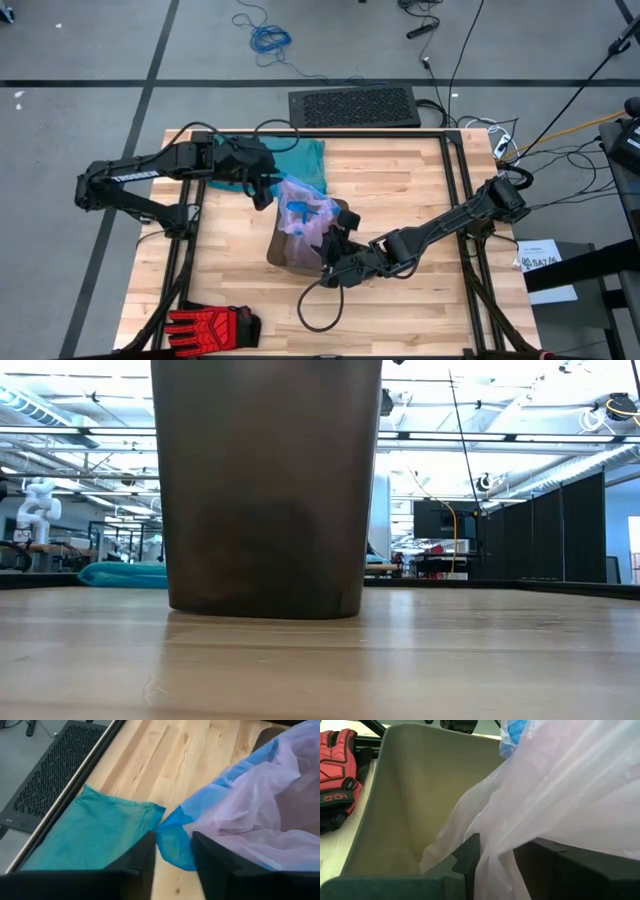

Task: Place trash/remove bag and relplace
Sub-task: Remove the trash bag from the trash bin and put it on the top right of the table

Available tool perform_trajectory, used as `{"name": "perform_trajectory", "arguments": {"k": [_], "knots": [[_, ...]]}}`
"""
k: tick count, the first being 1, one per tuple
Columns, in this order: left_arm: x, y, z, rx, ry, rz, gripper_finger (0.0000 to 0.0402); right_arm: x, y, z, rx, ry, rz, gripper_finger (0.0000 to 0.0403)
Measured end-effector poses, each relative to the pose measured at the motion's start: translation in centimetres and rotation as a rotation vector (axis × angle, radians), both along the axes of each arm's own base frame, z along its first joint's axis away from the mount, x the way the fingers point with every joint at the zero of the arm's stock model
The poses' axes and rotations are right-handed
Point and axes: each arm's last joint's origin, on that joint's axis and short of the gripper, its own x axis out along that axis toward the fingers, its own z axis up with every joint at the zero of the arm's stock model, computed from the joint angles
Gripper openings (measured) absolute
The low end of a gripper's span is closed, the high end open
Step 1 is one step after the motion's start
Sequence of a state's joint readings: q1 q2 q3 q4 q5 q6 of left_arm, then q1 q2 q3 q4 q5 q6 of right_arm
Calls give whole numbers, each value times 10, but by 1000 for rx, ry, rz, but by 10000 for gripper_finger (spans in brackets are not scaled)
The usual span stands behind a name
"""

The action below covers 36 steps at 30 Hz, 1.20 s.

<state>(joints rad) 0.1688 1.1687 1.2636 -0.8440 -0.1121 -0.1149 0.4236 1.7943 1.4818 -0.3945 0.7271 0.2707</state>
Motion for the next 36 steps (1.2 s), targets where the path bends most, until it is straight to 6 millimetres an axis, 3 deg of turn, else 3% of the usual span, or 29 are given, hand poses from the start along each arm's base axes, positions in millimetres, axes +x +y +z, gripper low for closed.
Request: {"name": "perform_trajectory", "arguments": {"k": [5, 13, 25, 36], "knots": [[0, -1, 0, 20, 7, -27, 13, 0, 0, 0, 0, 0, 0, 110], [0, -1, 6, 43, -22, -45, 1, 0, 0, 0, -3, 1, 1, 110], [-8, -4, 55, 120, -161, -53, 1, 3, 3, 3, -49, -22, 40, 113], [-15, -19, 79, 191, -212, -71, 0, -12, 17, 30, -92, -97, 142, 182]]}}
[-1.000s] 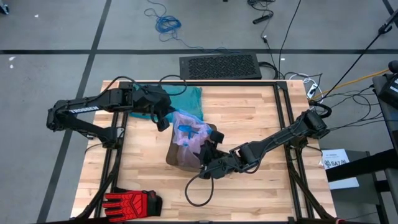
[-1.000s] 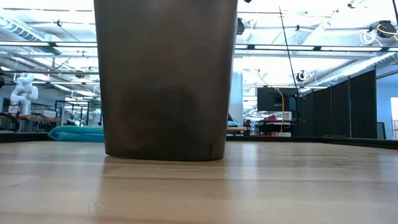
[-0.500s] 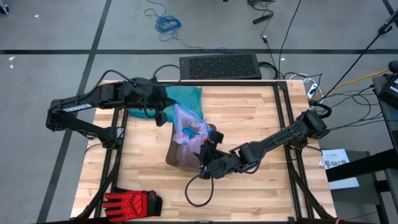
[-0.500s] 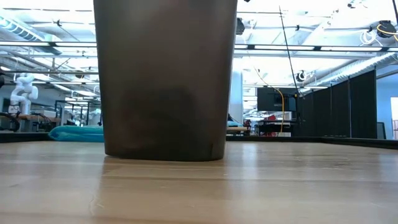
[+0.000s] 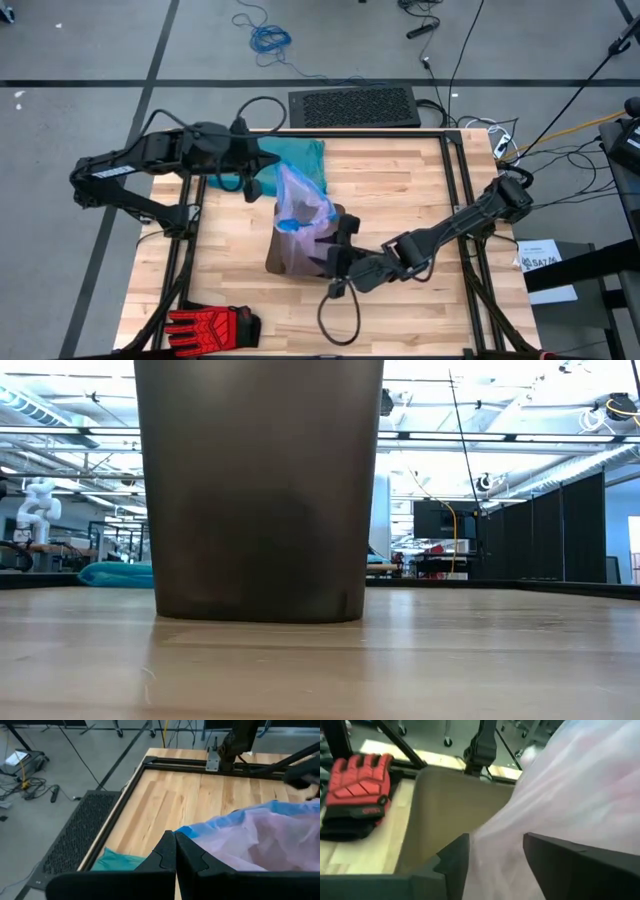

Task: Place trash/remove bag and relplace
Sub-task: Remove the trash bag from the trash bin and put it on the top right of the table

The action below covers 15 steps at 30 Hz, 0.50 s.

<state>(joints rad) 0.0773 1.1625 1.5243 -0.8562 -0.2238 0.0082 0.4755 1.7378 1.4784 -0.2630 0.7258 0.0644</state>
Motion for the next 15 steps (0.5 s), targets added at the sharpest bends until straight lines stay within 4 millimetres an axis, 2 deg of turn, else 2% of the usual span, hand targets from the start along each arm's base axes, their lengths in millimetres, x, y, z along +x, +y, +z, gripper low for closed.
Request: {"name": "perform_trajectory", "arguments": {"k": [8, 15], "knots": [[-3, -6, 4, 20, 0, 3, 0, -35, 6, 41, -55, -58, 84, 220], [3, -9, 2, 16, 14, -9, 1, -66, -13, 74, -141, -95, -34, 218]]}}
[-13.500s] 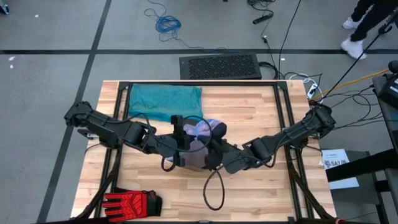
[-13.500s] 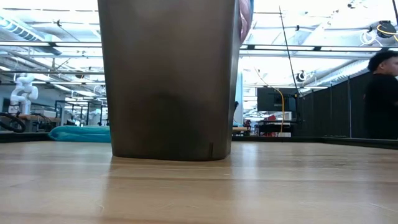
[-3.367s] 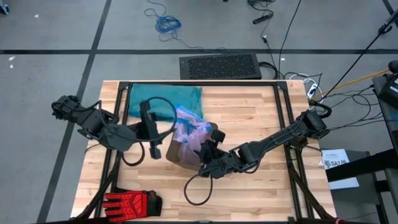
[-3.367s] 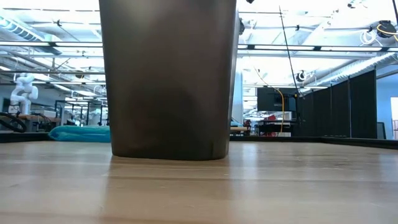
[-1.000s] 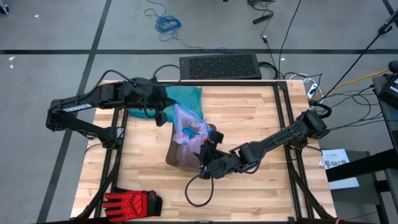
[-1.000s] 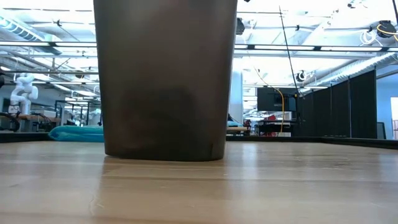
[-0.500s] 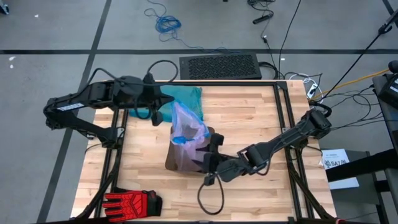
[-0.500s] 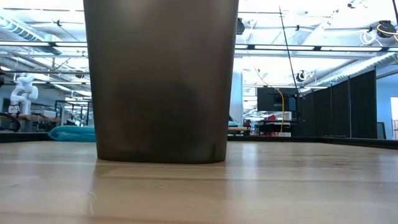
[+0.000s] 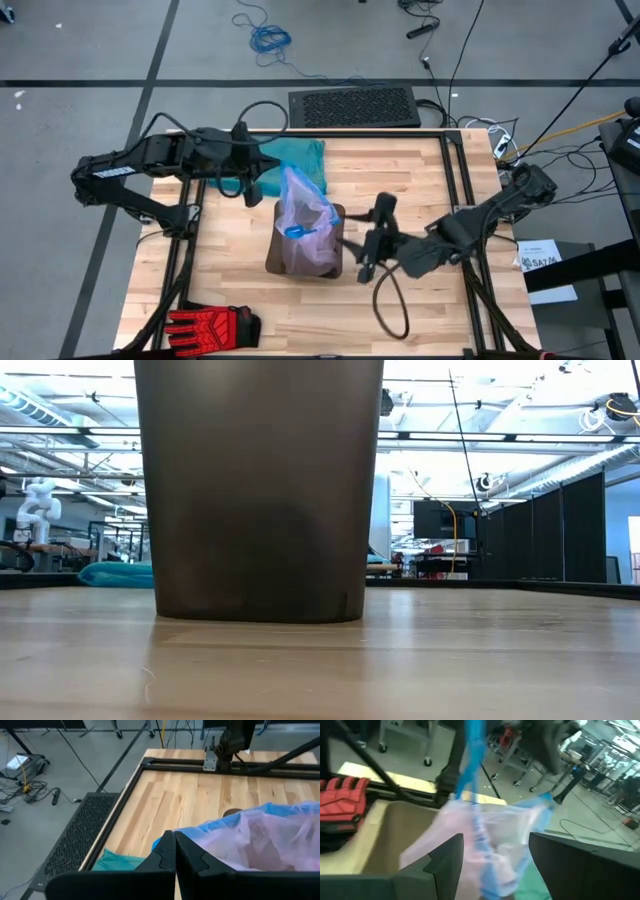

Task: Place trash/remove bag and relplace
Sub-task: Remove the trash bag from the trash bin and put it on the top right of the table

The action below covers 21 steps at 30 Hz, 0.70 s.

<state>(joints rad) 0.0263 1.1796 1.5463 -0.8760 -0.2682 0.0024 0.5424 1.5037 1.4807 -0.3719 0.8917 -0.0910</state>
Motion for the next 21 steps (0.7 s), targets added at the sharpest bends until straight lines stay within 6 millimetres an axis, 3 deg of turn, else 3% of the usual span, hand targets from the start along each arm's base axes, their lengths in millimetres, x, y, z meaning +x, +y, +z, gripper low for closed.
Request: {"name": "perform_trajectory", "arguments": {"k": [4, 15, 21], "knots": [[12, 0, -7, 1, 40, -6, 27, -7, -8, 10, 14, -23, -7, 218], [33, 5, -24, 120, 162, 94, 164, -9, -10, 7, -9, 15, -8, 217], [33, 5, -24, 123, 164, 93, 188, -9, -10, 6, -17, 28, -8, 217]]}}
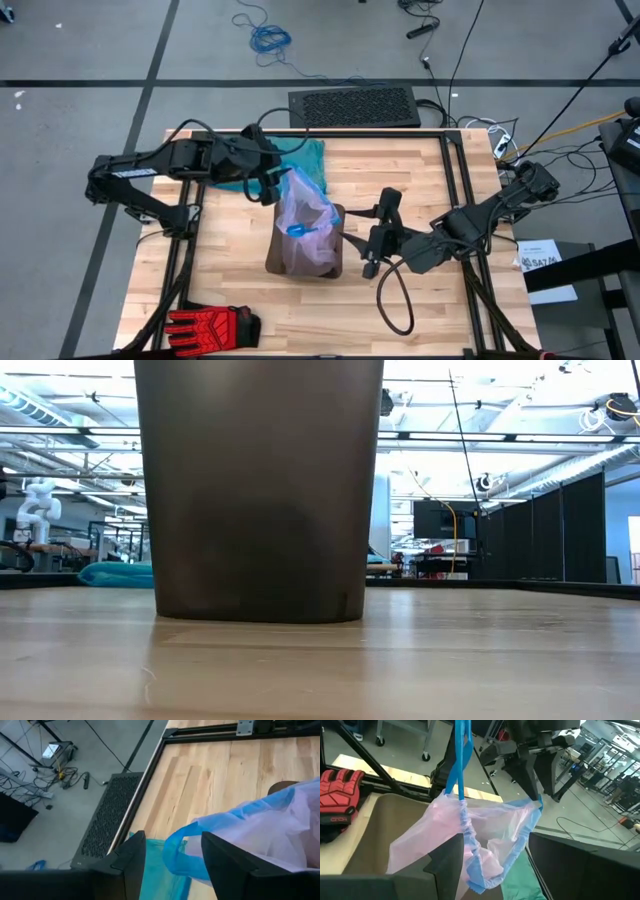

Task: Place trash/remove bag and relplace
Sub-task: Remove the trash bag from the trash bin and put it on the top right of the table

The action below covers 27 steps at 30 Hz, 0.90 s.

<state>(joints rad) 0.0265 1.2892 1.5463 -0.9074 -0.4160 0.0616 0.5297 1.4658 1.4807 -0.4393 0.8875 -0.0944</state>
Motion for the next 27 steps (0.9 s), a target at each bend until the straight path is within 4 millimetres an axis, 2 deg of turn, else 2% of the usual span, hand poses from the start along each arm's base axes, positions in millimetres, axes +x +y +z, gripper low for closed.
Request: {"name": "perform_trajectory", "arguments": {"k": [4, 10, 13, 17, 18, 22, 27], "knots": [[1, -1, -4, -22, 30, -23, 189, 0, 0, 0, 0, 0, 0, 217], [18, 8, -16, -26, 80, -4, 179, 0, 0, 0, 0, 0, 0, 217], [21, 12, -19, -2, 104, -3, 138, 0, 0, 0, -2, 4, 0, 217], [23, 10, -20, 25, 133, -67, 31, 0, -2, -2, -28, 32, -1, 217], [22, 9, -19, 20, 128, -81, 17, 0, -2, -3, -34, 37, -1, 217], [16, 5, -11, 20, 103, -95, 3, 1, -6, -3, -48, 44, -18, 217], [10, -3, 12, 36, 23, -118, 2, -2, -21, 4, -124, 52, -79, 217]]}}
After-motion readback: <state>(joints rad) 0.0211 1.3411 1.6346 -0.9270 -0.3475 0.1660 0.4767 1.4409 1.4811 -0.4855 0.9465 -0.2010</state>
